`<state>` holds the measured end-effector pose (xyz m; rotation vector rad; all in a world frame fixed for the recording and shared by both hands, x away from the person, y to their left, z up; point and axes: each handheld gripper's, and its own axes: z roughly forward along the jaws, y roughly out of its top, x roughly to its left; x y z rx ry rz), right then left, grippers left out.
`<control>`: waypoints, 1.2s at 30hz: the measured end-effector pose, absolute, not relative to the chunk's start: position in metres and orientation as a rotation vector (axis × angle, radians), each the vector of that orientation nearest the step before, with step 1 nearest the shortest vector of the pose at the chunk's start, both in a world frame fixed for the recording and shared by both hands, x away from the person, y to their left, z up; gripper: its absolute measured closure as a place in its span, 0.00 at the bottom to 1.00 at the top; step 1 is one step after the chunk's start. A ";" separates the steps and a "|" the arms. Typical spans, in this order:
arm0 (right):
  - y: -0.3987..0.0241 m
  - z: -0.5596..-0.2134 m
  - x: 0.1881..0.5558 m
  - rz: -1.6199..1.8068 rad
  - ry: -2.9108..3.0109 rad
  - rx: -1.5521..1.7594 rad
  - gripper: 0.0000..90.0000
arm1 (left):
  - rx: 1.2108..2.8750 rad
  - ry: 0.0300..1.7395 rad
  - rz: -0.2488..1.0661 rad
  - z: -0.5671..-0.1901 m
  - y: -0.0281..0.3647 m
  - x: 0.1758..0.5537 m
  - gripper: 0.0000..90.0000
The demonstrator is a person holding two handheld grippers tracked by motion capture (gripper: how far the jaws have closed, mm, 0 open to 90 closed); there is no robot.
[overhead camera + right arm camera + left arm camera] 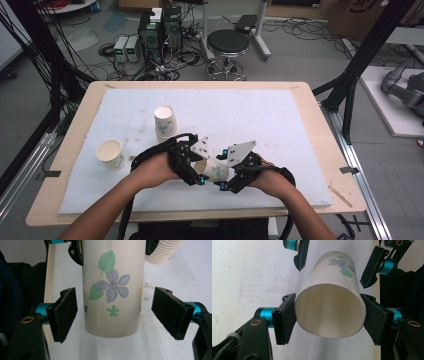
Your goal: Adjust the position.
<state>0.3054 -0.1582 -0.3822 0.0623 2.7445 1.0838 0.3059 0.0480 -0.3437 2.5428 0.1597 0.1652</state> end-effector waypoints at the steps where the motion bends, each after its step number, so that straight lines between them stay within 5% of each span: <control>1: -0.157 -0.383 0.305 1.080 2.749 0.060 0.24 | 2.545 0.157 0.165 -0.344 0.048 0.306 0.36; 36: -0.138 -0.389 0.307 0.980 2.808 0.051 0.40 | 2.588 0.129 0.207 -0.342 0.035 0.304 0.35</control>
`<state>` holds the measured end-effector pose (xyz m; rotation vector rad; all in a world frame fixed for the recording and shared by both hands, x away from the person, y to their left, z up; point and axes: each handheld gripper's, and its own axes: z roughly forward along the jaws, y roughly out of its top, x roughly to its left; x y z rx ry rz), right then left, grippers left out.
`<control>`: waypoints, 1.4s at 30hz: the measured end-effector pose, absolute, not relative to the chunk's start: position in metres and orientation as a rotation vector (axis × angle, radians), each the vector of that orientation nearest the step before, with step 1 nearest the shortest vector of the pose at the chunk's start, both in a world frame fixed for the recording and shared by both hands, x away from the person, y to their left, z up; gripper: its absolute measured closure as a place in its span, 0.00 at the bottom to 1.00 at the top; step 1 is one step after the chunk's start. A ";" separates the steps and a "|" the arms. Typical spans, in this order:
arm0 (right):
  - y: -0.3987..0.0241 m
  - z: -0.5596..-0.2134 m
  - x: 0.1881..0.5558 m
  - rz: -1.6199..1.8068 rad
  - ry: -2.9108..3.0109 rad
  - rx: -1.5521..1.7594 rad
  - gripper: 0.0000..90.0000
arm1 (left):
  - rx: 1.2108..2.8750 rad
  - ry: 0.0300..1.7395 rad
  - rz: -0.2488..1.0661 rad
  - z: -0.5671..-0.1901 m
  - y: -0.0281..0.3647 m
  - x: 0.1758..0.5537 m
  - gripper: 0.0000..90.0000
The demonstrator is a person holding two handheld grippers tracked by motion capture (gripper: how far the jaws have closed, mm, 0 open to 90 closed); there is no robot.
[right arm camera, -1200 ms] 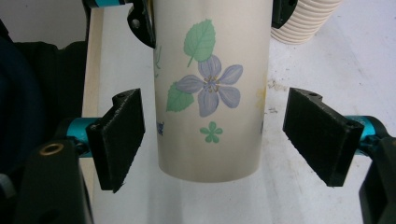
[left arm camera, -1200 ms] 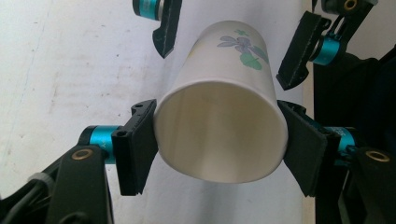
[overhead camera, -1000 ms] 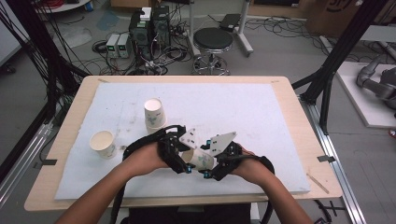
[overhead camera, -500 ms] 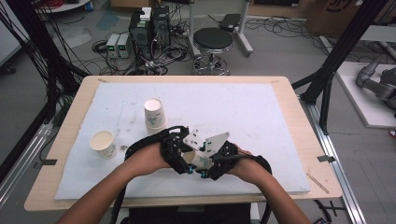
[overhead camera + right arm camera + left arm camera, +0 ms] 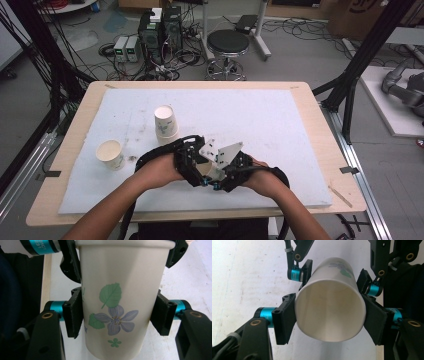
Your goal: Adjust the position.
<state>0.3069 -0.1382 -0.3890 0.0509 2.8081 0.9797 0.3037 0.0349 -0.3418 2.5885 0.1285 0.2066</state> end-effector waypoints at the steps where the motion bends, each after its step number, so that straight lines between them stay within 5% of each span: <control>1: -0.139 -0.389 0.307 0.983 2.809 0.054 0.40 | 2.578 0.135 0.202 -0.342 0.035 0.304 0.34; 9: -0.143 -0.390 0.308 1.008 2.827 0.071 0.39 | 2.454 0.142 0.184 -0.346 0.048 0.308 0.21; 42: -0.200 -0.402 0.309 1.290 2.720 0.284 0.39 | 1.879 0.413 0.223 -0.378 0.131 0.301 0.22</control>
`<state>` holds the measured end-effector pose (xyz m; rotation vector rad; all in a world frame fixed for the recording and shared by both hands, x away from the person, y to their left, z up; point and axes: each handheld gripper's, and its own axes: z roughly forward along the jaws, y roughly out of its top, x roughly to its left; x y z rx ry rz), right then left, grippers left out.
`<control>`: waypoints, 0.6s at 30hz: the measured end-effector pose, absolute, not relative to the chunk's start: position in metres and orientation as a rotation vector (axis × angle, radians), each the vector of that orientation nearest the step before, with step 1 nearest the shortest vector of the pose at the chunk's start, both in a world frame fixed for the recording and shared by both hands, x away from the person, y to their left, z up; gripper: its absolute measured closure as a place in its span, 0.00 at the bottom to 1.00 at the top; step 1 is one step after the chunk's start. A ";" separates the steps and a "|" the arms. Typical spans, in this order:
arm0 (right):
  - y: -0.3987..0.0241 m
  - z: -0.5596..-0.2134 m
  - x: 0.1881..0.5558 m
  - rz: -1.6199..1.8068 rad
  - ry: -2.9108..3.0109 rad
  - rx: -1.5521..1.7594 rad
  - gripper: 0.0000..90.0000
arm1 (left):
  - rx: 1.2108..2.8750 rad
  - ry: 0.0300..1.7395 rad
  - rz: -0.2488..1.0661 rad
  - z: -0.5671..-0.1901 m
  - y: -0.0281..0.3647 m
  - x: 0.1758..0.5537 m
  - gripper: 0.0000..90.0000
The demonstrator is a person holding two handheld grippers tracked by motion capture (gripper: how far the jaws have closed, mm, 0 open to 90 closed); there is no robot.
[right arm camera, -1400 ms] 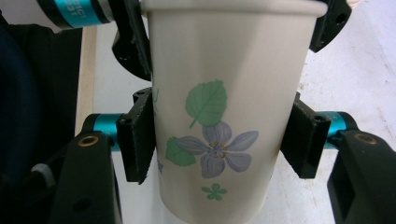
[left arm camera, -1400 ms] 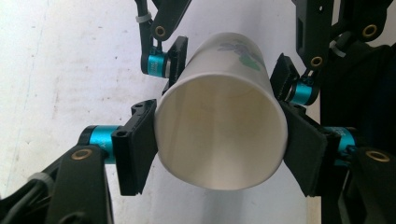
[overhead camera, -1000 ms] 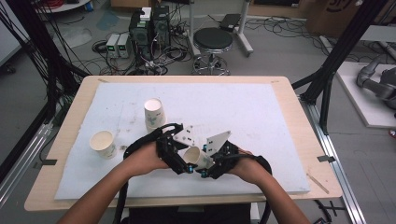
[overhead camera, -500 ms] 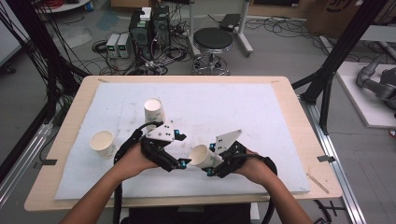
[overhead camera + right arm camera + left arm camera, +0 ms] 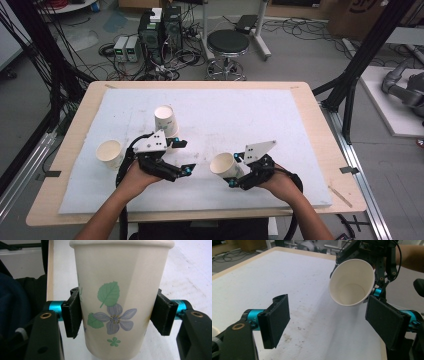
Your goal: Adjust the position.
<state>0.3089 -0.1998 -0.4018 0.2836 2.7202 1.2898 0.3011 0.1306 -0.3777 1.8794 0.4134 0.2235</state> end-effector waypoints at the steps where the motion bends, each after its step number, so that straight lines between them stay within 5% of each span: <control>1: -0.202 -0.403 0.308 1.303 2.714 0.288 0.39 | 1.866 0.419 0.226 -0.380 0.133 0.301 0.22; 18: -0.227 -0.416 0.303 1.475 2.503 0.424 0.39 | 1.718 0.504 0.347 -0.404 0.158 0.292 0.22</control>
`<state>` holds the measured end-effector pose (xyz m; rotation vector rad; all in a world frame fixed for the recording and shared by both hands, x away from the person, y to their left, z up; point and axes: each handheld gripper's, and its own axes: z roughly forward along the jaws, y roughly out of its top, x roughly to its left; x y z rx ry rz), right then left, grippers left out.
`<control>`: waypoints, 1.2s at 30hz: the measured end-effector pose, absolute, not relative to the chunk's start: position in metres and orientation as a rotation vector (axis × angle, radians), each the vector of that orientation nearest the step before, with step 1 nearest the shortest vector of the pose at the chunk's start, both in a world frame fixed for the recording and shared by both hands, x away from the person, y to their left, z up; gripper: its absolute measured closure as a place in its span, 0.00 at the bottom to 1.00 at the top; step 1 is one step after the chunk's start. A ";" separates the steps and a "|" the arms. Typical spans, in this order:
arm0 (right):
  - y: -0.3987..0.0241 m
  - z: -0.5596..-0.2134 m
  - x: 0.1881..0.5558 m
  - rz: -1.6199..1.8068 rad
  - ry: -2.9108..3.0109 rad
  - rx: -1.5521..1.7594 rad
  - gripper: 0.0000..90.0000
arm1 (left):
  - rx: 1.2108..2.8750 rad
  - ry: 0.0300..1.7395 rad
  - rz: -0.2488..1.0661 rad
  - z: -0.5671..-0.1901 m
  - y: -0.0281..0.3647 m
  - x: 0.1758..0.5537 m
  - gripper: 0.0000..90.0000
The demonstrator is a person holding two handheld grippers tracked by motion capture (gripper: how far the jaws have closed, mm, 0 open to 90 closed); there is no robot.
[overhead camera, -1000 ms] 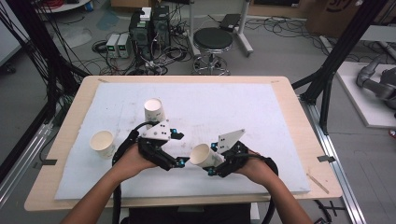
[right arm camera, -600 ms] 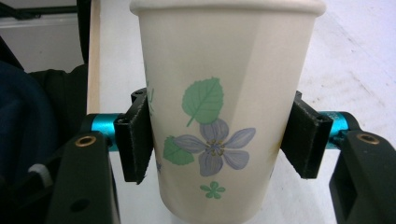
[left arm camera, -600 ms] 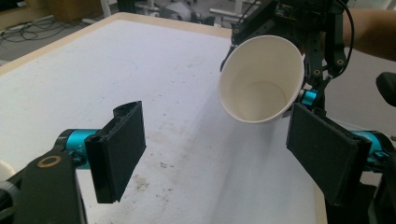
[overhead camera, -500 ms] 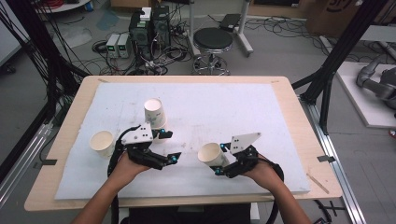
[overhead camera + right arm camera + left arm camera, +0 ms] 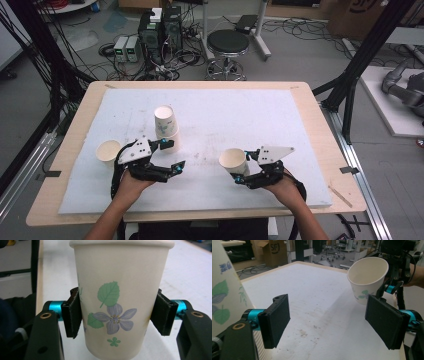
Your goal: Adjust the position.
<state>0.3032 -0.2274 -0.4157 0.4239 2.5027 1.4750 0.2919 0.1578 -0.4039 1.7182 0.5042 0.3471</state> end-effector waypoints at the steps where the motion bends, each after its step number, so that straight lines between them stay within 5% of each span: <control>1: -0.228 -0.416 0.303 1.479 2.498 0.436 0.39 | 1.717 0.506 0.353 -0.405 0.158 0.292 0.22; 36: -0.261 -0.415 0.303 1.576 2.102 0.686 0.39 | 1.616 0.536 0.450 -0.420 0.163 0.277 0.22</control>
